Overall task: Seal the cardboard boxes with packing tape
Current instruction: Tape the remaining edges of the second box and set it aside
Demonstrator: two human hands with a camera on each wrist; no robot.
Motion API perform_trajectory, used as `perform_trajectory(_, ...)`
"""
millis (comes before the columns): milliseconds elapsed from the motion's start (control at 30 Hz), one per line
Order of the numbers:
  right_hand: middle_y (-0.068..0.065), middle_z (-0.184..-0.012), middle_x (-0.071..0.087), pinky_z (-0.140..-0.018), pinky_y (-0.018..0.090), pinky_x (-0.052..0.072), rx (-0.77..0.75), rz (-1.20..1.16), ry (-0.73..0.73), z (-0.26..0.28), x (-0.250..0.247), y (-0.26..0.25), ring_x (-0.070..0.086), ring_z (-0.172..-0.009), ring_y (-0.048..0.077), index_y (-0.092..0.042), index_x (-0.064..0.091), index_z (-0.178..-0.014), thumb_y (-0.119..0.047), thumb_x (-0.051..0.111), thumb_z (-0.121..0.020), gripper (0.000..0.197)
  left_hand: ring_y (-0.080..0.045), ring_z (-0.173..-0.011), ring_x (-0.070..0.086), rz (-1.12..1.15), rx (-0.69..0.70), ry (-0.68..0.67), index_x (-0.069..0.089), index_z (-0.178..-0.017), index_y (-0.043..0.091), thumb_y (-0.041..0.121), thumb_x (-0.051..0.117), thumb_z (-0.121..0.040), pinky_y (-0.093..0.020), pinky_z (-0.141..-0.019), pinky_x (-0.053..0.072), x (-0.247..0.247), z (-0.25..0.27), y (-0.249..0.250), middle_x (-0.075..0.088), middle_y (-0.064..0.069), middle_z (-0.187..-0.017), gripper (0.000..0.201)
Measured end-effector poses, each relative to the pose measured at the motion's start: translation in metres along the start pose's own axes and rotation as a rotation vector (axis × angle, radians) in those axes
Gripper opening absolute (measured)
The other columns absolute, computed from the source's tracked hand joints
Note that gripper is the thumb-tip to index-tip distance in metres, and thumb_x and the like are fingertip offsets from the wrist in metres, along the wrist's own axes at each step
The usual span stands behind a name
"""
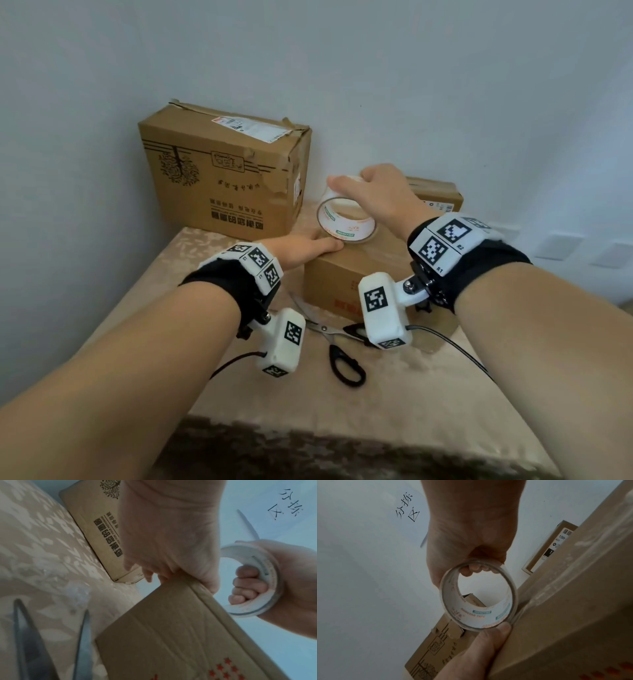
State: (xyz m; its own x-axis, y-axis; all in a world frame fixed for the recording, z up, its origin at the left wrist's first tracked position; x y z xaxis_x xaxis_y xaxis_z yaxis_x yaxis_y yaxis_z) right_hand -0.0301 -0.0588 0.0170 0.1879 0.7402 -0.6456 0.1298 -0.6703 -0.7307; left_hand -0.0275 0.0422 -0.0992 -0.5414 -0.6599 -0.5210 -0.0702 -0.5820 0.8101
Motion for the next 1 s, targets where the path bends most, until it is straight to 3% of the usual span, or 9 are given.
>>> perform_trajectory(100, -0.004, -0.059, 0.024, -0.052, 0.026, 0.021, 0.042, -0.089, 0.041, 0.002, -0.003, 0.010, 0.026, -0.050, 0.011, -0.017, 0.032, -0.057, -0.042, 0.067, -0.084, 0.051, -0.013, -0.130, 0.037, -0.021, 0.043, 0.033, 0.021, -0.149, 0.016, 0.025, 0.048, -0.099, -0.019, -0.103, 0.026, -0.002, 0.000, 0.007, 0.038, 0.002, -0.144, 0.057)
perform_trajectory(200, -0.005, -0.056, 0.017, -0.046, 0.022, 0.020, 0.058, -0.107, 0.047, 0.007, -0.003, 0.016, 0.020, -0.044, 0.010, -0.021, 0.024, -0.055, -0.042, 0.067, -0.084, 0.056, -0.015, -0.131, 0.037, 0.008, 0.029, 0.065, 0.019, -0.150, 0.020, 0.028, 0.050, -0.097, -0.023, -0.106, 0.027, -0.001, 0.000, 0.004, 0.036, 0.001, -0.148, 0.062)
perform_trajectory(300, -0.004, -0.055, 0.021, -0.046, 0.024, 0.020, 0.042, 0.015, 0.040, 0.010, -0.008, 0.007, 0.023, -0.046, 0.012, -0.019, 0.027, -0.054, -0.043, 0.066, -0.084, 0.054, -0.020, -0.136, 0.034, -0.035, 0.000, 0.007, 0.014, -0.151, 0.025, 0.040, 0.052, -0.094, -0.037, -0.116, 0.022, 0.002, -0.002, 0.001, 0.032, -0.002, -0.152, 0.069)
perform_trajectory(400, -0.002, -0.053, 0.033, -0.047, 0.027, 0.023, 0.093, 0.212, 0.026, 0.012, -0.034, 0.008, 0.034, -0.050, 0.014, -0.014, 0.037, -0.055, -0.040, 0.067, -0.082, 0.047, -0.022, -0.138, 0.029, -0.100, -0.002, -0.015, 0.012, -0.151, 0.032, 0.040, 0.044, -0.098, -0.036, -0.116, 0.019, 0.003, 0.000, 0.002, 0.023, -0.001, -0.156, 0.062)
perform_trajectory(500, 0.002, -0.064, 0.050, -0.050, 0.027, 0.032, 0.206, 0.392, -0.095, 0.019, -0.050, 0.027, 0.048, -0.060, 0.017, -0.011, 0.051, -0.066, -0.040, 0.068, -0.081, 0.037, -0.022, -0.143, 0.020, -0.158, 0.023, -0.019, 0.006, -0.152, 0.031, 0.037, 0.037, -0.101, -0.032, -0.113, 0.015, 0.006, 0.003, 0.007, 0.011, 0.000, -0.159, 0.060)
perform_trajectory(667, 0.000, -0.066, 0.056, -0.050, 0.026, 0.030, 0.182, 0.528, -0.099, 0.026, -0.046, 0.026, 0.050, -0.058, 0.013, -0.012, 0.055, -0.070, -0.040, 0.061, -0.085, 0.032, -0.018, -0.147, -0.005, -0.701, 0.023, 0.071, -0.001, -0.153, 0.023, 0.038, 0.025, -0.102, -0.048, -0.117, -0.001, -0.003, 0.000, 0.020, -0.009, 0.001, -0.160, 0.059)
perform_trajectory(767, 0.002, -0.064, 0.056, -0.051, 0.027, 0.032, 0.137, 0.491, -0.082, 0.024, -0.041, 0.023, 0.053, -0.062, 0.019, -0.011, 0.054, -0.066, -0.041, 0.054, -0.087, 0.036, -0.016, -0.147, -0.006, -0.966, 0.110, 0.075, 0.000, -0.153, 0.013, 0.049, 0.016, -0.101, -0.043, -0.118, -0.004, 0.014, 0.001, 0.038, -0.006, -0.003, -0.160, 0.065)
perform_trajectory(900, 0.006, -0.066, 0.053, -0.064, 0.034, 0.039, 0.062, 0.281, 0.030, 0.025, -0.040, 0.024, 0.051, -0.068, 0.022, -0.008, 0.049, -0.066, -0.033, 0.052, -0.087, 0.032, -0.022, -0.148, -0.002, -0.985, 0.200, 0.037, 0.001, -0.152, 0.006, 0.071, 0.013, -0.086, -0.039, -0.120, 0.002, 0.035, 0.002, 0.049, -0.002, -0.012, -0.160, 0.093)
perform_trajectory(1000, 0.021, -0.084, 0.066, -0.079, 0.043, 0.049, 0.101, 0.093, 0.118, 0.032, -0.052, 0.040, 0.058, -0.078, 0.027, 0.006, 0.064, -0.083, -0.038, 0.062, -0.081, 0.044, -0.023, -0.148, -0.002, -1.014, 0.207, 0.007, -0.001, -0.151, 0.004, 0.077, 0.016, -0.076, -0.039, -0.120, 0.003, 0.035, 0.004, 0.047, -0.003, -0.014, -0.159, 0.107)
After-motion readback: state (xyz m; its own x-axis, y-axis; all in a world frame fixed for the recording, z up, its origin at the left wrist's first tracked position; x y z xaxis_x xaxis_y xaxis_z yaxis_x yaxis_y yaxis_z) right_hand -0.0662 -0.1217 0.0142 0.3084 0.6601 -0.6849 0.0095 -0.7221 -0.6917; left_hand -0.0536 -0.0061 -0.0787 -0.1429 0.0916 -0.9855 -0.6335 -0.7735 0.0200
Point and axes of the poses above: each hand's wrist, its own z-axis away from the middle knuckle, its own x-axis out of the palm, y = z × x, the point moved 10 cm from there along -z, towards the middle knuckle
